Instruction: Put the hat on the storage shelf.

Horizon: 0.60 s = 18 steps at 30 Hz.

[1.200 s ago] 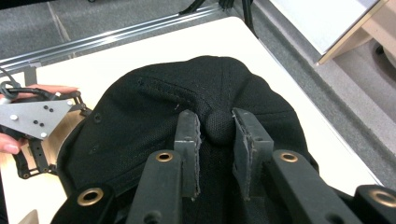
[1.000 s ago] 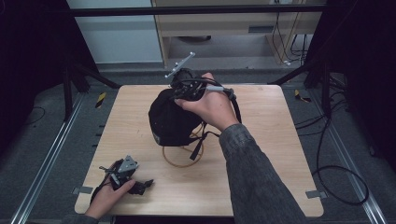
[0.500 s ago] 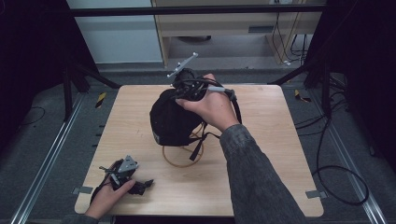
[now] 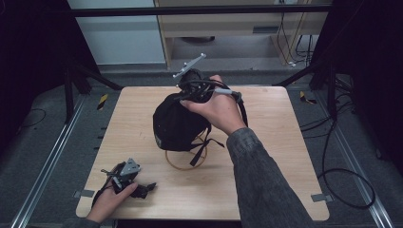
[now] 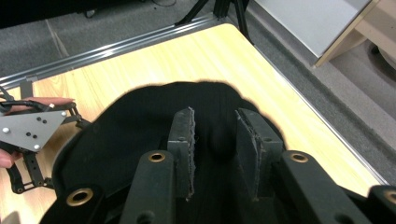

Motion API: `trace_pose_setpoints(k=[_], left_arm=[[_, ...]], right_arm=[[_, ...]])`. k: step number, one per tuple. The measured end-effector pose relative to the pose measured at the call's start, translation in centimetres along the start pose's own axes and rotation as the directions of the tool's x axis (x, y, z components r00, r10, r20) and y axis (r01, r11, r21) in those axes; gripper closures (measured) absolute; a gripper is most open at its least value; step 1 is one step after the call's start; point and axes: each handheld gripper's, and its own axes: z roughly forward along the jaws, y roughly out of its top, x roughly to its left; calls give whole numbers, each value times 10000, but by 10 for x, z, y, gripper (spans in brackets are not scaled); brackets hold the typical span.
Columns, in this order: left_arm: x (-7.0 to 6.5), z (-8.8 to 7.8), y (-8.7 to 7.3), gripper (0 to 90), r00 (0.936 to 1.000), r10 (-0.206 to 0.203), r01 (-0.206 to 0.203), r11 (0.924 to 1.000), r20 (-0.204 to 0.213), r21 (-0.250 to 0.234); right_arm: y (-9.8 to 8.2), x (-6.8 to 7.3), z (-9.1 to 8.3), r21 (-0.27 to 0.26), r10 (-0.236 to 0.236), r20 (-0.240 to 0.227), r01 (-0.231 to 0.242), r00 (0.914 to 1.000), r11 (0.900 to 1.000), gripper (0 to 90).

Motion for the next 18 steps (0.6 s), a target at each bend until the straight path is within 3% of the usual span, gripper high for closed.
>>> trace_pose_setpoints(k=[18], left_arm=[[0,0,0,0,10000,11,-11,10000,13,5]], right_arm=[[-3,1,-17,-590,209,-280,-226,9994,9980,694]])
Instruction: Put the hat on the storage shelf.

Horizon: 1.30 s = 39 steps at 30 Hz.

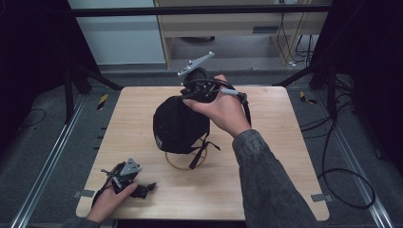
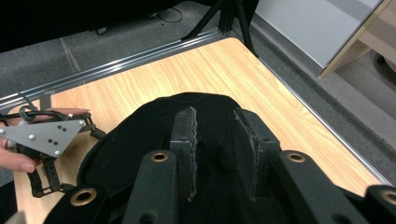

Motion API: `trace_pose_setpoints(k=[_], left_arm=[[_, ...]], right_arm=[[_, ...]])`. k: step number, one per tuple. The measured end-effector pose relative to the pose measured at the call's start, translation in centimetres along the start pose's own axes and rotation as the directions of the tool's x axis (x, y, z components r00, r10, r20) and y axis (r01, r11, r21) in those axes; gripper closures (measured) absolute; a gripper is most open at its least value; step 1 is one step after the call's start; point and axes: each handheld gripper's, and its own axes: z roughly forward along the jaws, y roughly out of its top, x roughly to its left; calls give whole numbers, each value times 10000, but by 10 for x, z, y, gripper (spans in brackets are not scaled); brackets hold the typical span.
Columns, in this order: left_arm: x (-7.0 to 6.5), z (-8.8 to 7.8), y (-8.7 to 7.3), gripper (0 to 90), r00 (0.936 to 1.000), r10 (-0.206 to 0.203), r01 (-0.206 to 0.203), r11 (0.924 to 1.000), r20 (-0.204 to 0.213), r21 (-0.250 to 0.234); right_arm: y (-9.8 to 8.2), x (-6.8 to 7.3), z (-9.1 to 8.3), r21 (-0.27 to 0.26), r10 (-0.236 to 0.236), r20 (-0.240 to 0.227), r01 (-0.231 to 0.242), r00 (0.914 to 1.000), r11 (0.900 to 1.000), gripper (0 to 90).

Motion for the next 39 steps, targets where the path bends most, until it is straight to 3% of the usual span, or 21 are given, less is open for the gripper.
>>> trace_pose_setpoints(k=[11,19,29,31,36,39], left_arm=[[0,0,0,0,10000,0,0,10000,-3,-3],[0,0,0,0,10000,20,-20,10000,-7,-3],[0,0,0,0,10000,9,-9,10000,4,-3],[0,0,0,0,10000,8,-8,10000,3,-4],[0,0,0,0,10000,8,-8,10000,4,-4],[0,0,0,0,10000,8,-8,10000,5,-5]], right_arm=[[-14,2,-18,-414,187,-9,-188,9998,9990,669],[-25,-2,-35,-640,432,281,-413,9987,9971,580],[-38,-6,-50,-769,770,1110,-687,9908,9947,315],[-44,-8,-53,-681,1055,1237,-976,9867,9929,180],[-54,-8,-60,-772,1139,1527,-1030,9817,9917,75],[-61,-8,-64,-802,1050,1639,-928,9809,9924,59]])
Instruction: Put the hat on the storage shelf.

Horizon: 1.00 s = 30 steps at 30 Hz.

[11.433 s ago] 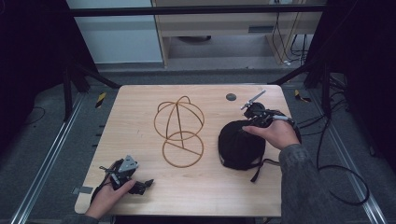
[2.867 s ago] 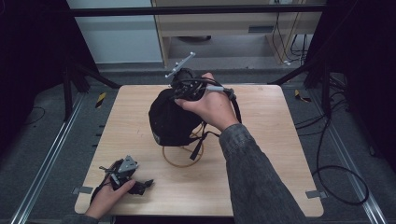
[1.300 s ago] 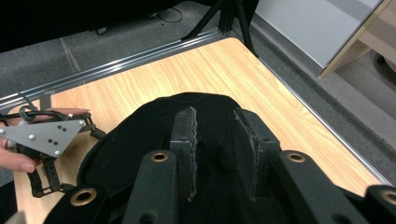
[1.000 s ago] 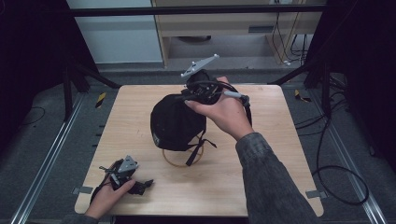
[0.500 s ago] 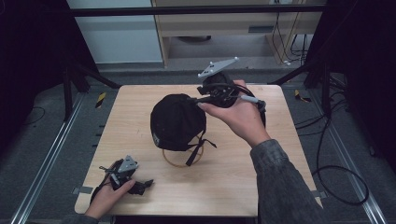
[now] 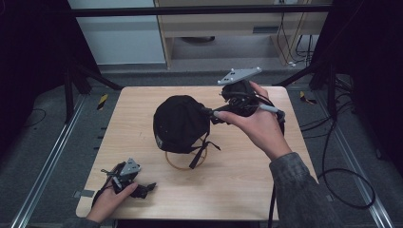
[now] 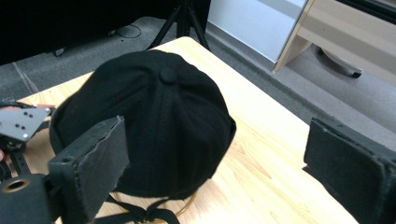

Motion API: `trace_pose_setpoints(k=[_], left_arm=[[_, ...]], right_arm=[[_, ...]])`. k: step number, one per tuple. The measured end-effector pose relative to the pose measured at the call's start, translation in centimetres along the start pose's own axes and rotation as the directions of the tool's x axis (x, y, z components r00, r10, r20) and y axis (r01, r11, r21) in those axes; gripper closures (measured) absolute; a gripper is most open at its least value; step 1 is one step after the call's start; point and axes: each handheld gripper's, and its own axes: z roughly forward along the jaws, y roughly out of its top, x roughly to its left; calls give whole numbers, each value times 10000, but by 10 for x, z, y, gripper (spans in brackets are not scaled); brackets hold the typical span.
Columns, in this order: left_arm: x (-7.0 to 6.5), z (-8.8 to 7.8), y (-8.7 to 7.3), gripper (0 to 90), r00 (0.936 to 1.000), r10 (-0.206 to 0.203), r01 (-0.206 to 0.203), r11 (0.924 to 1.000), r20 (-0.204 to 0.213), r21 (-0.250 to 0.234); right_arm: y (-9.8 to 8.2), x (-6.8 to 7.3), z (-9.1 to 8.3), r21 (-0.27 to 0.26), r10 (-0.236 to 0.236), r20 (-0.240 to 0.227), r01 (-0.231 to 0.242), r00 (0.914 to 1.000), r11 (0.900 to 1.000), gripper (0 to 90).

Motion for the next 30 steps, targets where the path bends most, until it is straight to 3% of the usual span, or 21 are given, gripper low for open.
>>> trace_pose_setpoints(k=[9,20,30], left_arm=[[0,0,0,0,10000,-8,8,10000,-6,-22],[0,0,0,0,10000,-4,4,10000,-9,-26],[0,0,0,0,10000,7,-7,10000,0,5]], right_arm=[[-22,-9,-15,-183,-291,4,291,9996,9994,43],[-56,-23,-35,-103,47,436,-43,9990,9999,61],[-84,-19,-34,174,237,654,-248,9976,9995,63]])
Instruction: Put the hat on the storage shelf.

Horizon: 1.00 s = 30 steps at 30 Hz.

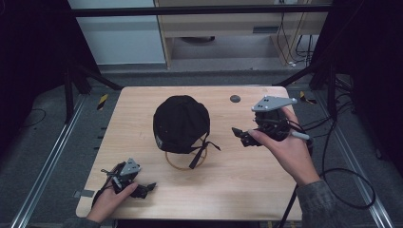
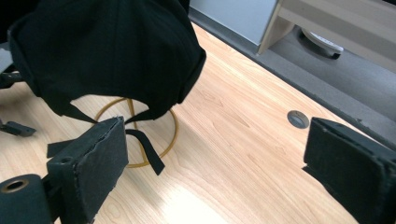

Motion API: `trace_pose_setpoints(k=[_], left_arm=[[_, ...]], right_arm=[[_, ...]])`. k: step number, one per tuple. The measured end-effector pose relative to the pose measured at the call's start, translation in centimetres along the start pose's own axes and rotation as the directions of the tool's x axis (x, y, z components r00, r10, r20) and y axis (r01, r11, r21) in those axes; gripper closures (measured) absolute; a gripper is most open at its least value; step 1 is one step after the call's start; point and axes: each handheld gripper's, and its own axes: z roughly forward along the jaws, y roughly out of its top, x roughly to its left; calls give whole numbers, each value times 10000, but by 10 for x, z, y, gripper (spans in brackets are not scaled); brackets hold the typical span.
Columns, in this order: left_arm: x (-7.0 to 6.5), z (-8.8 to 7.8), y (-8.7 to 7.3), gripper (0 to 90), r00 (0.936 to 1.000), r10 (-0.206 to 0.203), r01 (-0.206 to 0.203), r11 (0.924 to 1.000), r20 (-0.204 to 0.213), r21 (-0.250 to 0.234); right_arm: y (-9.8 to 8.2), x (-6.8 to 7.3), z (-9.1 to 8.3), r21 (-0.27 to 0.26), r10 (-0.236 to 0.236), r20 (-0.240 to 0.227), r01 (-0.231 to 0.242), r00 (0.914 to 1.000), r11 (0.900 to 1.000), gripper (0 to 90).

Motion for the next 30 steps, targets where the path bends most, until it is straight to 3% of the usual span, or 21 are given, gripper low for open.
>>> trace_pose_setpoints(k=[12,22,30], left_arm=[[0,0,0,0,10000,0,0,10000,0,2],[0,0,0,0,10000,-1,1,10000,3,3],[0,0,0,0,10000,1,-1,10000,4,6]], right_arm=[[-33,-2,6,109,419,9,-419,9991,9991,166],[-55,-2,11,107,674,119,-676,9977,9977,178],[-84,4,27,366,1050,47,-1051,9945,9938,167]])
